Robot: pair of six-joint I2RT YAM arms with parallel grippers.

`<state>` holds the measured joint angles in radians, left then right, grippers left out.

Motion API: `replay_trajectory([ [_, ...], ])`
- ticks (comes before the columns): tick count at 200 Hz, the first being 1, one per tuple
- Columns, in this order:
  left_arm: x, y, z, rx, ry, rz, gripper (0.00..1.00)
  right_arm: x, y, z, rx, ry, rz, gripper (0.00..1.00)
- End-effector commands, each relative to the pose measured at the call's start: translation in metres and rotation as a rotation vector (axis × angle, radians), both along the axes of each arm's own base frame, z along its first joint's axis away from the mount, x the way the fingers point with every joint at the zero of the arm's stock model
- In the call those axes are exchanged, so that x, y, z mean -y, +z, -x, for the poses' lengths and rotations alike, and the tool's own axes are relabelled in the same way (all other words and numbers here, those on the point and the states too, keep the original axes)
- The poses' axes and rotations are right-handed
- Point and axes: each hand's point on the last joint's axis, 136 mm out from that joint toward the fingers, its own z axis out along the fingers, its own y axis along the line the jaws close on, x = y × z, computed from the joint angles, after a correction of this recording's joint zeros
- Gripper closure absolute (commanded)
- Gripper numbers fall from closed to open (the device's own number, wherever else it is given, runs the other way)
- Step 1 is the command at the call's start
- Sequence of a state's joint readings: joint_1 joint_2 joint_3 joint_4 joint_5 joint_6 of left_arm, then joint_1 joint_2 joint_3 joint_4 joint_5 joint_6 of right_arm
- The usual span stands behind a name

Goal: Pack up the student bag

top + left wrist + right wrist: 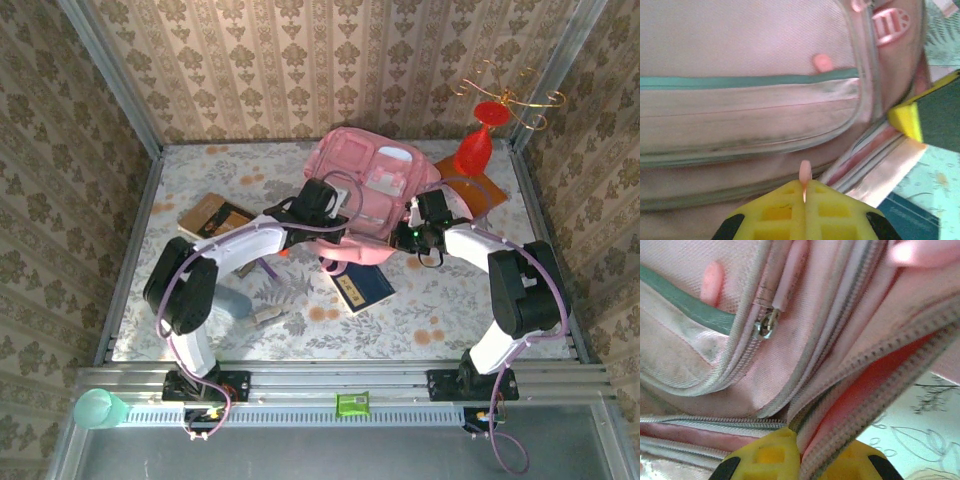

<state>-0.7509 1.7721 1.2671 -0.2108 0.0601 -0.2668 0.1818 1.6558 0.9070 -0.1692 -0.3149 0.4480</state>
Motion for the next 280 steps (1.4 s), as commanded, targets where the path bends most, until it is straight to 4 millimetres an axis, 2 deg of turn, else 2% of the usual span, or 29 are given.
replay_trajectory([
  [1,-0.046,-0.014,-0.019,0.102,0.112,-0.215,1.0,0.02,-0.006,0.003,-0.02,-0.056,0.076,1.0],
  [16,-0.04,-0.016,-0.016,0.085,0.094,-0.182,1.0,0.01,-0.001,0.0,0.007,-0.038,0.03,1.0],
  [36,-0.011,-0.003,-0.006,0.043,0.028,-0.009,1.0,-0.003,0.006,-0.001,0.031,-0.017,-0.019,1.0],
  [55,0.011,0.01,0.001,-0.01,-0.043,0.143,1.0,-0.006,0.006,-0.002,0.036,-0.025,-0.034,1.0],
  [72,0.022,0.015,0.002,-0.095,-0.063,0.221,0.77,-0.006,0.005,-0.001,0.035,-0.022,-0.028,1.0],
  [84,0.025,0.008,0.0,-0.13,-0.047,0.194,0.64,-0.009,0.004,0.0,0.034,-0.013,-0.026,1.0],
  [96,0.024,-0.004,0.0,-0.158,-0.025,0.124,0.57,-0.012,0.003,0.0,0.033,-0.009,-0.028,1.0],
  [116,0.026,-0.021,0.002,-0.212,-0.016,0.071,0.51,-0.014,0.002,0.001,0.034,-0.006,-0.029,1.0],
  [135,0.028,-0.033,0.005,-0.262,-0.02,0.055,0.49,-0.016,0.0,0.001,0.029,0.0,-0.029,1.0],
  [187,0.032,-0.047,0.006,-0.34,-0.018,0.056,0.5,-0.018,-0.001,0.002,0.028,0.007,-0.027,1.0],
  [238,0.047,-0.041,0.009,-0.407,-0.071,0.185,0.65,-0.019,-0.005,0.003,0.019,0.007,-0.025,1.0],
  [280,0.043,-0.047,0.009,-0.421,-0.073,0.171,0.7,-0.02,-0.007,0.003,0.016,0.009,-0.025,1.0],
])
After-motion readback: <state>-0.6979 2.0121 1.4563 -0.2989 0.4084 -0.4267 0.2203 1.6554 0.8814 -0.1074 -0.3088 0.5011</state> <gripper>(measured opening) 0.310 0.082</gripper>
